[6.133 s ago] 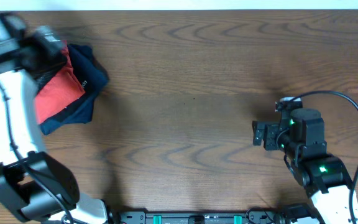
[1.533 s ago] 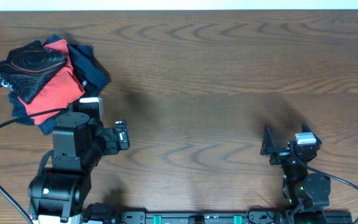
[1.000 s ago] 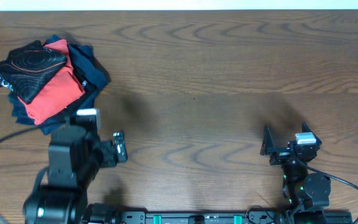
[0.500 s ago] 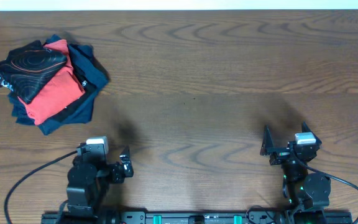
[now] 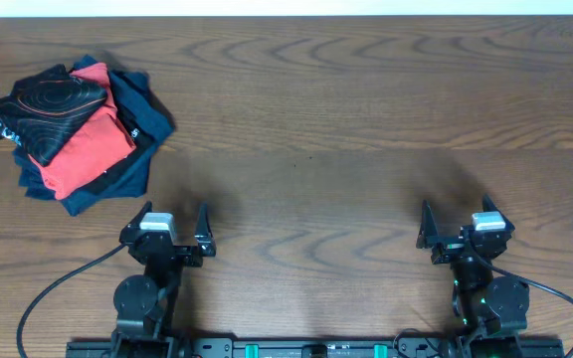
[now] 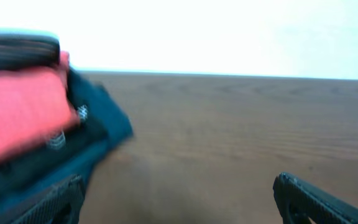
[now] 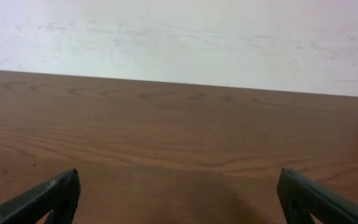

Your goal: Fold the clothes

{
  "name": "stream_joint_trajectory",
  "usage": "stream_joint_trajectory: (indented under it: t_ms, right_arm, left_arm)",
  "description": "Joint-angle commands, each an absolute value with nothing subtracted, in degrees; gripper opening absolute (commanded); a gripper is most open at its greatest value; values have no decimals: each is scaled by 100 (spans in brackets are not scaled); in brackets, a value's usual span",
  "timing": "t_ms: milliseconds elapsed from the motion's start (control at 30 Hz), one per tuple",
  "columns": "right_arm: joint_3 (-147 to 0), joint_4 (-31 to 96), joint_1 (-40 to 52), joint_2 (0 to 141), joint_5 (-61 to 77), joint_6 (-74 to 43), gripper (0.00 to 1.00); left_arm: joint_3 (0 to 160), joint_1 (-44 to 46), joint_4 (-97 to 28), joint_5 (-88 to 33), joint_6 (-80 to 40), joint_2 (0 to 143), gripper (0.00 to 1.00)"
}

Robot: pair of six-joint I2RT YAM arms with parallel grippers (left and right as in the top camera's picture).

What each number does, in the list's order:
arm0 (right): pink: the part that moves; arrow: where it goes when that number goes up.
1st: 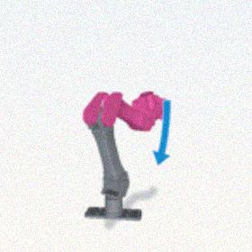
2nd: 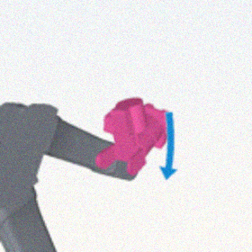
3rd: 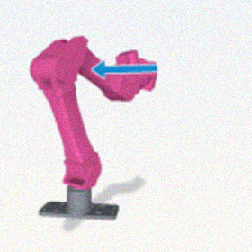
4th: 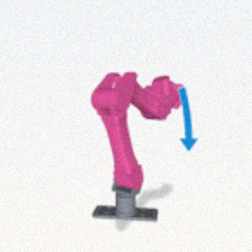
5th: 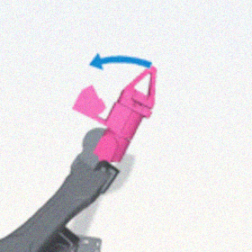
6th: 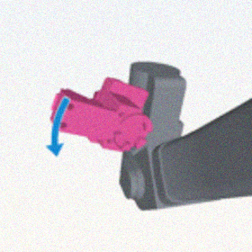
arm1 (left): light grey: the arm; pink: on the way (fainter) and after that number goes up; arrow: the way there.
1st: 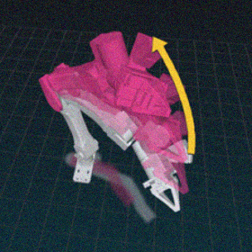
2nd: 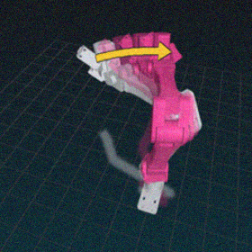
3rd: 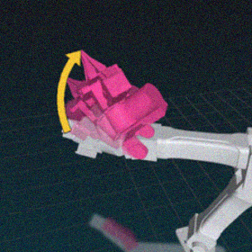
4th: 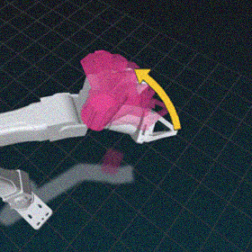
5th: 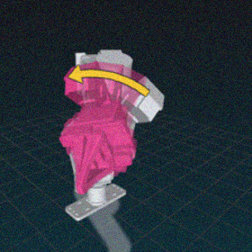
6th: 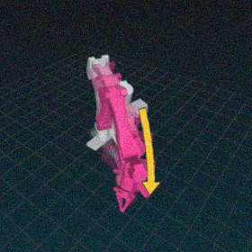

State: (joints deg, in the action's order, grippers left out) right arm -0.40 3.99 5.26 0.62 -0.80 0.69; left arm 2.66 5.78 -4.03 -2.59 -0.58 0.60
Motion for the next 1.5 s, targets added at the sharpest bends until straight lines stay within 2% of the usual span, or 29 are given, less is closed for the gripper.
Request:
stream_joint_trajectory:
  t_ms: [0, 67, 233, 1467]
  right_arm:
    - [-30, 419, 489, 30, -38, 132, 99]
    - [-30, 419, 489, 30, -38, 132, 99]
    - [-30, 419, 489, 30, -38, 132, 99]
    - [-30, 419, 489, 30, -38, 132, 99]
  left_arm:
    - [104, 548, -21, -255, 869, 5, 98]
    - [19, 541, 141, -239, 965, 5, 98]
    - [21, 499, -401, -189, 963, 5, 98]
    - [23, 499, -381, -191, 961, 23, 98]
